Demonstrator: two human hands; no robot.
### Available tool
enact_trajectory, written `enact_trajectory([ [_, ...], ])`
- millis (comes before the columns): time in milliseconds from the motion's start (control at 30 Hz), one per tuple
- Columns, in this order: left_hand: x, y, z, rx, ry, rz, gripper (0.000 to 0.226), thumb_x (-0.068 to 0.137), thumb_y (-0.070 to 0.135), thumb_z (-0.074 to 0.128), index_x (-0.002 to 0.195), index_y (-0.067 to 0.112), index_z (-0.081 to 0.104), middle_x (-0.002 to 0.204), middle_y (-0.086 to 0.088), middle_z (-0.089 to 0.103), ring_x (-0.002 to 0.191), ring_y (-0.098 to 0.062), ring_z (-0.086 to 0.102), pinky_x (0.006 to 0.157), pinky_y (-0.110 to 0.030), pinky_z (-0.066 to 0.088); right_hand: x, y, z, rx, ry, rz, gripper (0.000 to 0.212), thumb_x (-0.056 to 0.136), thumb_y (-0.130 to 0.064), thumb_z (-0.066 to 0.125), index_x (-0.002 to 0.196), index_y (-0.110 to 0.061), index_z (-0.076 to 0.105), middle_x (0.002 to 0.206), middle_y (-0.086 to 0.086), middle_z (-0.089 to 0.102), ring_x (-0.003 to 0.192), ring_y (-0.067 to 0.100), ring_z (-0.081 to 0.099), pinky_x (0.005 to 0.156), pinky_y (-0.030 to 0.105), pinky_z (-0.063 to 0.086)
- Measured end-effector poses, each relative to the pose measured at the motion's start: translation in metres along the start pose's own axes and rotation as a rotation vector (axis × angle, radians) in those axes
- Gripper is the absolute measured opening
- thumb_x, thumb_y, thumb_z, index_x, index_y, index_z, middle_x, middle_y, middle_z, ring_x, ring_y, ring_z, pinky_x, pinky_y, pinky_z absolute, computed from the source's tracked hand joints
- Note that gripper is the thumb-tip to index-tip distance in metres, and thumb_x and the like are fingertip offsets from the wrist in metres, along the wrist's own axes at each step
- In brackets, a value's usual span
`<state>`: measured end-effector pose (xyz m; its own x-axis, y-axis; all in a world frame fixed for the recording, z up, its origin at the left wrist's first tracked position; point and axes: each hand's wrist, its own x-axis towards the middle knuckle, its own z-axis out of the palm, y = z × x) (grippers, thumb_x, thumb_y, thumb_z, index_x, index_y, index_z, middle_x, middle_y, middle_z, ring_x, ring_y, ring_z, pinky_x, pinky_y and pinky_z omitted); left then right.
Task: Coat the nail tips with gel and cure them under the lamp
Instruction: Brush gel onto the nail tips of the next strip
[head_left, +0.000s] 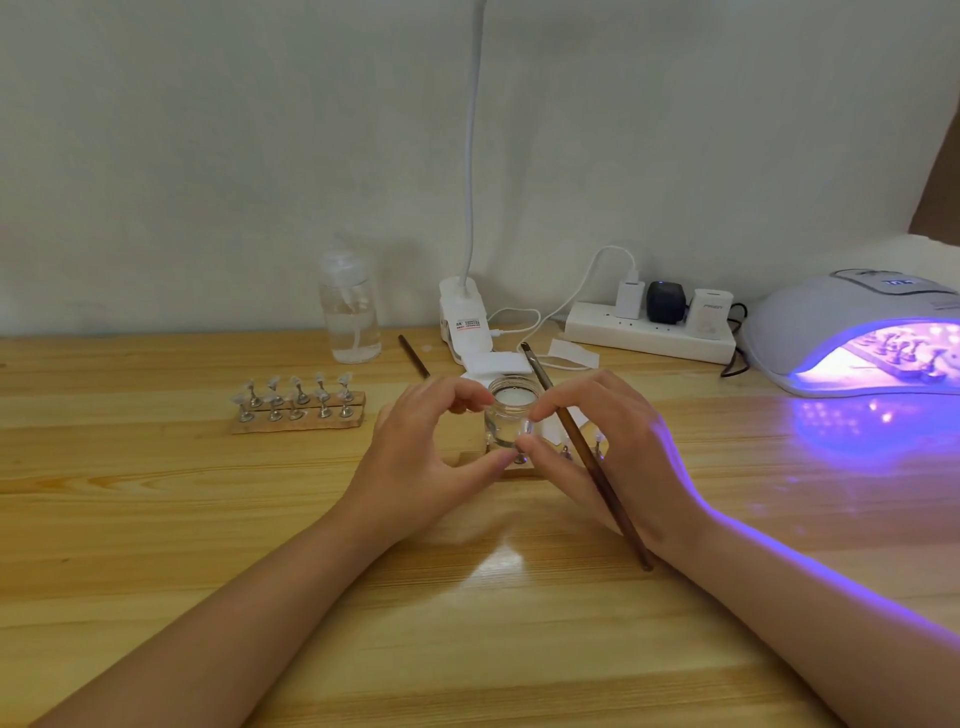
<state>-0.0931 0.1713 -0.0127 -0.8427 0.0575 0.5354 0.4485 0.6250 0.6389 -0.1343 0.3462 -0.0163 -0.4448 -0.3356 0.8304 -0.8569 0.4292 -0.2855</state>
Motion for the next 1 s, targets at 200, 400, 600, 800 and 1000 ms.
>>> enact_trajectory([
  [200, 0.000, 0.007, 0.000, -0.042, 0.035, 0.151, 0.017, 0.071, 0.039, 0.068, 0.088, 0.039, 0.062, 0.087, 0.017, 0.061, 0.091, -0.007, 0.056, 0.088, -0.055, 0.038, 0.000, -0.006, 0.004, 0.088, 0.021, -0.017, 0.020, 0.077, -0.029, 0.068, 0.088, -0.013, 0.063, 0.091, -0.009, 0.060, 0.086, 0.005, 0.058, 0.076, 0.022, 0.048],
  [400, -0.001, 0.004, 0.001, -0.026, 0.086, 0.178, 0.013, 0.074, 0.038, 0.066, 0.086, 0.033, 0.066, 0.083, 0.017, 0.065, 0.087, -0.001, 0.057, 0.086, -0.050, 0.041, 0.003, -0.009, 0.004, 0.048, 0.021, -0.011, 0.029, 0.074, -0.035, 0.068, 0.090, -0.012, 0.066, 0.094, -0.013, 0.059, 0.089, 0.007, 0.059, 0.084, 0.032, 0.048],
  [600, 0.001, -0.002, 0.002, -0.068, 0.201, 0.106, 0.016, 0.074, 0.025, 0.066, 0.082, 0.038, 0.062, 0.076, 0.022, 0.063, 0.078, -0.001, 0.058, 0.085, -0.052, 0.043, 0.022, -0.009, -0.015, 0.208, 0.070, 0.200, 0.025, 0.092, -0.042, 0.050, 0.085, -0.025, 0.067, 0.067, -0.012, 0.065, 0.065, 0.004, 0.059, 0.061, 0.021, 0.048],
  [800, 0.003, -0.006, 0.002, -0.060, 0.266, 0.028, 0.022, 0.077, 0.013, 0.072, 0.081, 0.034, 0.066, 0.076, 0.019, 0.064, 0.080, -0.004, 0.059, 0.088, -0.053, 0.041, 0.059, -0.002, -0.020, 0.466, -0.080, 0.565, 0.053, 0.088, -0.052, 0.034, 0.077, -0.017, 0.072, 0.036, -0.014, 0.042, 0.039, -0.004, 0.043, 0.045, 0.003, 0.032],
  [1000, 0.003, -0.004, 0.001, -0.058, 0.247, 0.029, 0.023, 0.076, 0.014, 0.071, 0.079, 0.036, 0.064, 0.077, 0.019, 0.065, 0.079, -0.004, 0.059, 0.090, -0.051, 0.041, 0.077, 0.016, -0.002, 0.188, -0.270, 0.553, 0.041, 0.092, -0.038, 0.051, 0.062, -0.012, 0.060, 0.038, -0.011, 0.050, 0.040, -0.005, 0.046, 0.047, 0.007, 0.034],
])
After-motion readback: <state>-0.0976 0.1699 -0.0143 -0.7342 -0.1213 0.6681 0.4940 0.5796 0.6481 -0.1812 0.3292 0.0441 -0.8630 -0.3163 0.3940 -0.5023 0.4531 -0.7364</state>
